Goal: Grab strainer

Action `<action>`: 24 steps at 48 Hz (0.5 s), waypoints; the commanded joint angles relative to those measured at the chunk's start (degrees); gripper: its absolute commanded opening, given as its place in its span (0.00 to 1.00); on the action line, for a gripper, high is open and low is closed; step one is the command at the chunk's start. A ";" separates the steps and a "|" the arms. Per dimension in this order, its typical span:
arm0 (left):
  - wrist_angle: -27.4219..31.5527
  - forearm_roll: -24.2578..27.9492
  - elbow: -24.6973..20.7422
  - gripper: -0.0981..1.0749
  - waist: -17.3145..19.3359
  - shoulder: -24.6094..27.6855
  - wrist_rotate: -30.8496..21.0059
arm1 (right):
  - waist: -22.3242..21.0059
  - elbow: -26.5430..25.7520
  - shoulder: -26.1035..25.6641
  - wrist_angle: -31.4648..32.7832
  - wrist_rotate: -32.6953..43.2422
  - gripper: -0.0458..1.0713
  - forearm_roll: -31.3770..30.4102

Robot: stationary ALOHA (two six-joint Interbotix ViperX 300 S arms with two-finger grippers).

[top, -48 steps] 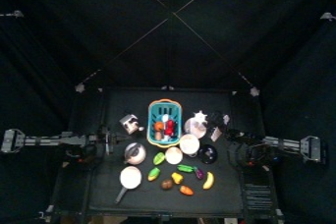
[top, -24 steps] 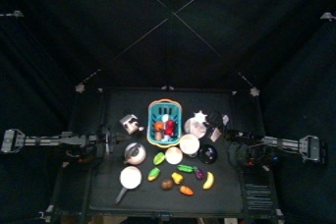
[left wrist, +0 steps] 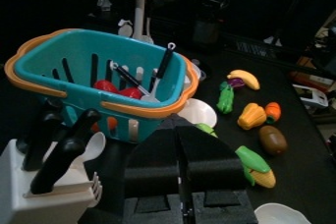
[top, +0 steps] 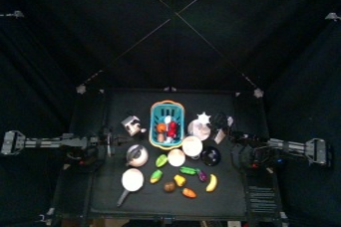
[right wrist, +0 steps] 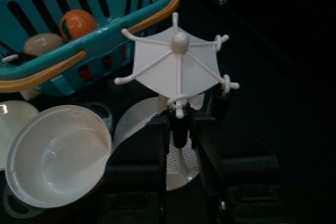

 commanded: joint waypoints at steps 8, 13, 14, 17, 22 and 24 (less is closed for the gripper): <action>-0.53 0.00 -0.79 0.07 0.18 0.44 0.00 | 0.18 -0.62 0.00 -0.18 0.09 0.52 0.09; -0.53 0.00 -0.79 0.07 0.18 0.44 0.00 | 0.18 -0.53 0.00 -0.18 0.09 0.52 0.26; -0.53 -0.09 -0.79 0.07 0.18 0.44 0.00 | 0.18 -0.53 0.00 -0.18 0.09 0.52 0.35; -0.53 0.00 -0.79 0.07 0.18 0.44 0.00 | 0.18 -0.53 0.00 -0.18 0.09 0.52 0.44; -0.53 0.00 -0.79 0.07 0.18 0.44 0.00 | 0.18 -0.44 0.00 -0.18 0.09 0.52 0.88; -0.53 0.00 -0.79 0.07 0.18 0.35 0.00 | 0.26 -0.35 0.00 -0.18 0.09 0.52 1.05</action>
